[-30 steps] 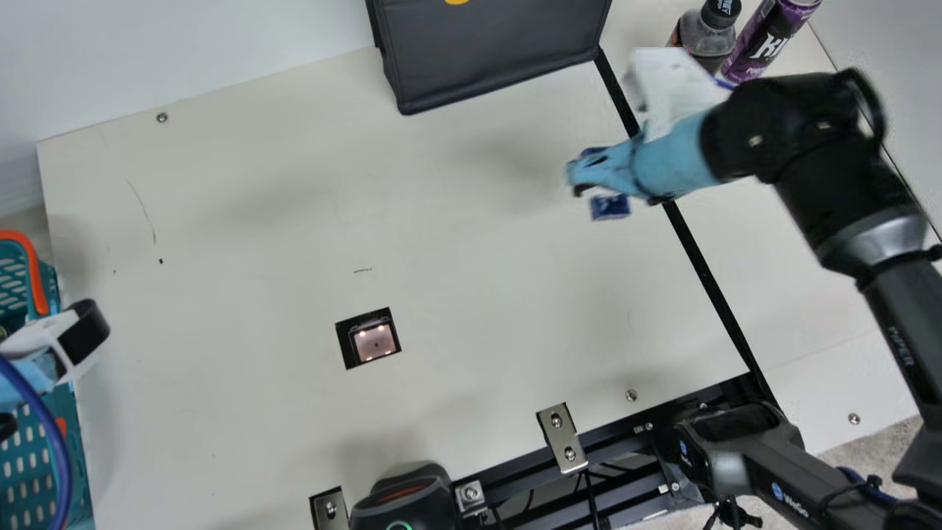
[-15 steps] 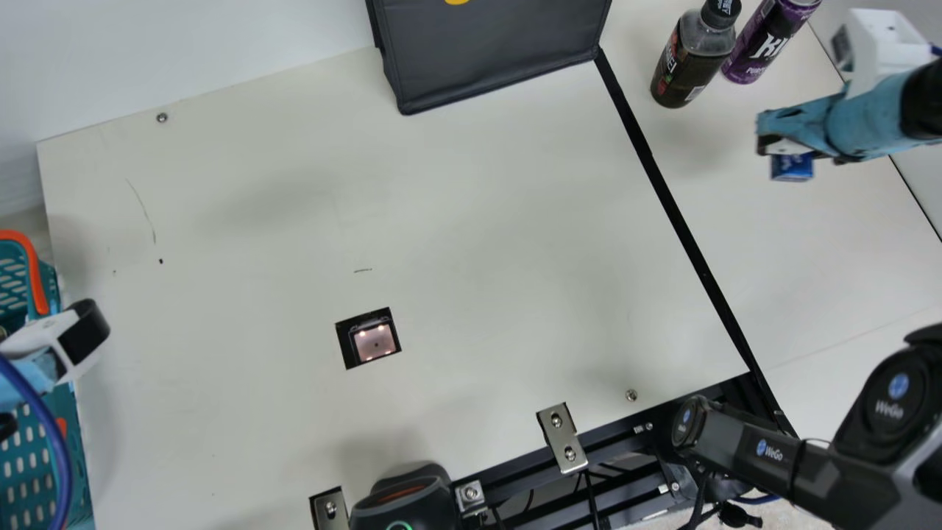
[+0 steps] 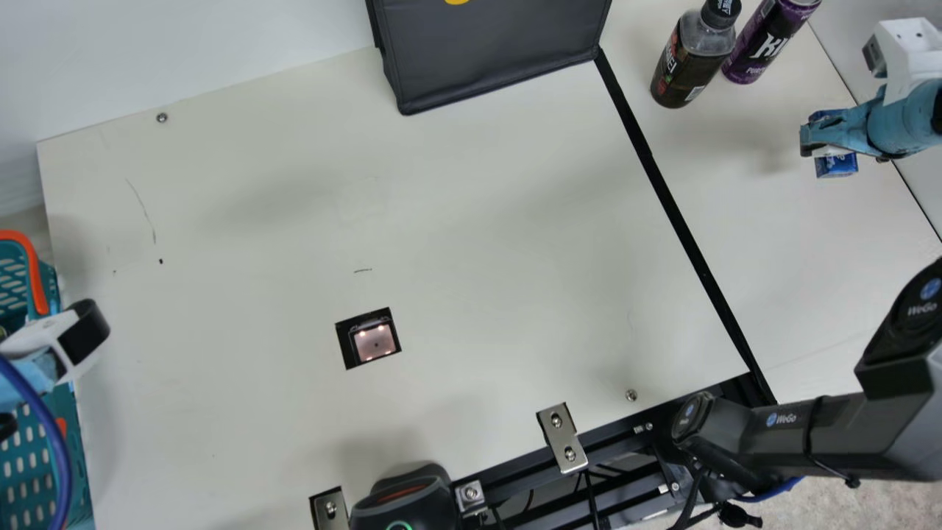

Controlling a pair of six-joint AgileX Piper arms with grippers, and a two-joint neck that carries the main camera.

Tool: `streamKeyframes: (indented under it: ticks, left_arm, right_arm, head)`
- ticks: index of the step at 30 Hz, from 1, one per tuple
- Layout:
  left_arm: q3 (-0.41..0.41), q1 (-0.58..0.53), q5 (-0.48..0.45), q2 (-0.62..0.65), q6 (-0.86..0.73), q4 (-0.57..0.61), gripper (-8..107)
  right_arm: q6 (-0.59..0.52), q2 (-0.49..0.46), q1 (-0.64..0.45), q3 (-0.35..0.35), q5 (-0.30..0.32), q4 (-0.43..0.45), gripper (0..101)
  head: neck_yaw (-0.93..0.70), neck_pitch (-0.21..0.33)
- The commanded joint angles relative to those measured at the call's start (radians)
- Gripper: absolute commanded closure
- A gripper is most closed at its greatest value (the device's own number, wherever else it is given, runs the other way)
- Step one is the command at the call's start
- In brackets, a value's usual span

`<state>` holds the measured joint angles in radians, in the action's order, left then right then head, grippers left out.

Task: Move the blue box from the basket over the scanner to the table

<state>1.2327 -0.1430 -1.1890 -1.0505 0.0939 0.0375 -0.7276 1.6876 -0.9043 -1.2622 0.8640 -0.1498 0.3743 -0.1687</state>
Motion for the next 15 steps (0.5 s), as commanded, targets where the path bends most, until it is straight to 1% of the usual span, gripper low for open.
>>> streamKeyframes:
  ticks: [1, 8, 15]
  left_arm:
    - [0.000, 0.000, 0.000, 0.000, 0.000, 0.000, 9]
    - [0.000, 0.000, 0.000, 0.000, 0.000, 0.000, 9]
    - [0.000, 0.000, 0.000, 0.000, 0.000, 0.000, 9]
  right_arm:
    - [-0.031, 0.018, 0.005, 0.006, -0.026, -0.003, 101]
    - [-0.085, 0.079, 0.018, 0.012, -0.088, -0.014, 101]
    - [-0.104, 0.133, 0.029, -0.003, -0.122, -0.020, 101]
  head:
    - [0.002, 0.030]
    - [0.002, 0.030]
    - [0.002, 0.030]
